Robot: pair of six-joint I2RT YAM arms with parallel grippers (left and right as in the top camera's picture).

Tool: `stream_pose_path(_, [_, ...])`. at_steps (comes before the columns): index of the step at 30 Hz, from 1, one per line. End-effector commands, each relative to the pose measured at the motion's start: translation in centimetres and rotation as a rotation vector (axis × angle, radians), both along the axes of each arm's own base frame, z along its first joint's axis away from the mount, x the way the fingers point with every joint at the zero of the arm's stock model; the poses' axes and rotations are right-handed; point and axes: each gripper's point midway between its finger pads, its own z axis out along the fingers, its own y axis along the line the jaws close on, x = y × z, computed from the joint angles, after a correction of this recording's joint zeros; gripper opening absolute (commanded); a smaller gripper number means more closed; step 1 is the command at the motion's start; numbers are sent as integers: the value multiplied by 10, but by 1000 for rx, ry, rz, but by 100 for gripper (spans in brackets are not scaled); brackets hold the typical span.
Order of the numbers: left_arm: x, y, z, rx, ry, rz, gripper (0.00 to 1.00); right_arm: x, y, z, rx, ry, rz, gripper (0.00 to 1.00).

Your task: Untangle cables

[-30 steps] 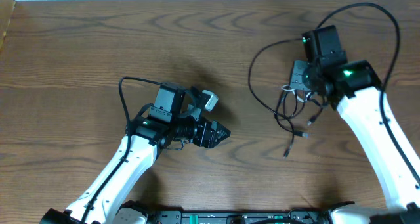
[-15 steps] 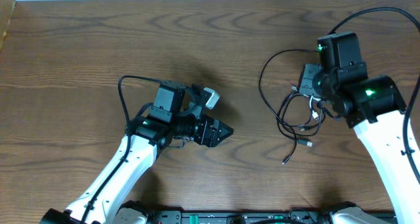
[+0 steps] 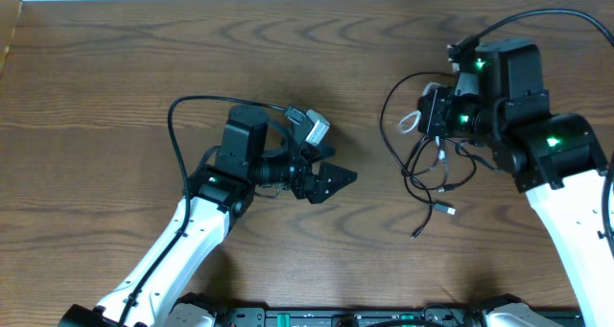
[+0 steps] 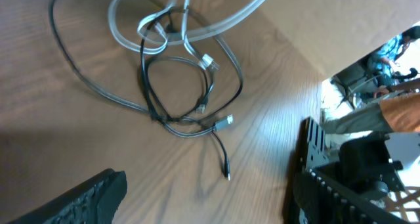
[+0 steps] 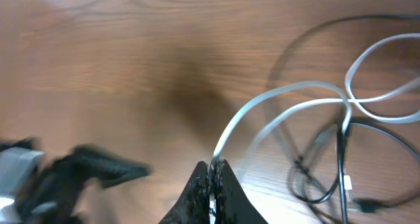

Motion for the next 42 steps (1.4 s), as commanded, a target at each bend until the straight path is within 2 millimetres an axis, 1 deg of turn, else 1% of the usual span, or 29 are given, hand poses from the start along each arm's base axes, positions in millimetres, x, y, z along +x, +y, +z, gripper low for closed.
stream_pose_path(1, [1,-5,10,-38,-45,-25,86,-16,30,42,142,-63,173,1])
stream_pose_path(4, [6,-7,18,-62,-83,-20,86,-21,41,54,164,-83,213,1])
stream_pose_path(10, [12,-10,31,-97,-137,-17,86,-32,62,70,179,-121,285,1])
stream_pose_path(14, [7,-19,37,-113,-169,-45,86,-36,75,75,187,-147,322,1])
stream_pose_path(17, [0,-27,38,-118,-175,-74,87,-35,75,74,169,-154,312,1])
stream_pose_path(19, [-4,-30,38,-117,-171,-85,87,-30,68,70,132,-153,266,1])
stream_pose_path(20, [-4,-30,37,-115,-167,-86,87,-27,60,65,105,-141,218,1])
stream_pose_path(21, [-4,-30,36,-114,-167,-85,87,-24,52,60,70,-129,170,1])
stream_pose_path(22, [-4,-30,35,-111,-164,-81,86,-20,37,50,7,-108,97,1])
stream_pose_path(24, [-2,-30,35,-107,-165,-75,87,-20,20,40,-71,-85,31,1])
stream_pose_path(28, [1,-29,31,-95,-160,-59,86,-17,-17,26,-228,-59,-122,1])
stream_pose_path(30, [1,-29,29,-92,-154,-58,86,-17,-29,21,-274,-45,-173,1])
stream_pose_path(32, [1,-29,25,-85,-140,-58,87,-16,-32,15,-303,-24,-182,1])
stream_pose_path(34, [1,-29,20,-77,-121,-58,87,-12,-33,5,-322,5,-183,4])
stream_pose_path(36, [1,-29,15,-67,-99,-58,86,-7,-32,-7,-342,40,-183,13])
stream_pose_path(38, [0,-29,9,-55,-71,-58,87,1,-31,-23,-366,84,-183,34])
stream_pose_path(39, [-1,-28,5,-47,-56,-58,87,5,-30,-32,-380,108,-179,43])
stream_pose_path(40, [-2,-28,3,-42,-44,-58,87,8,-28,-39,-390,125,-175,47])
stream_pose_path(42, [-3,-26,-2,-24,-26,-53,86,16,-24,-60,-416,173,-165,54])
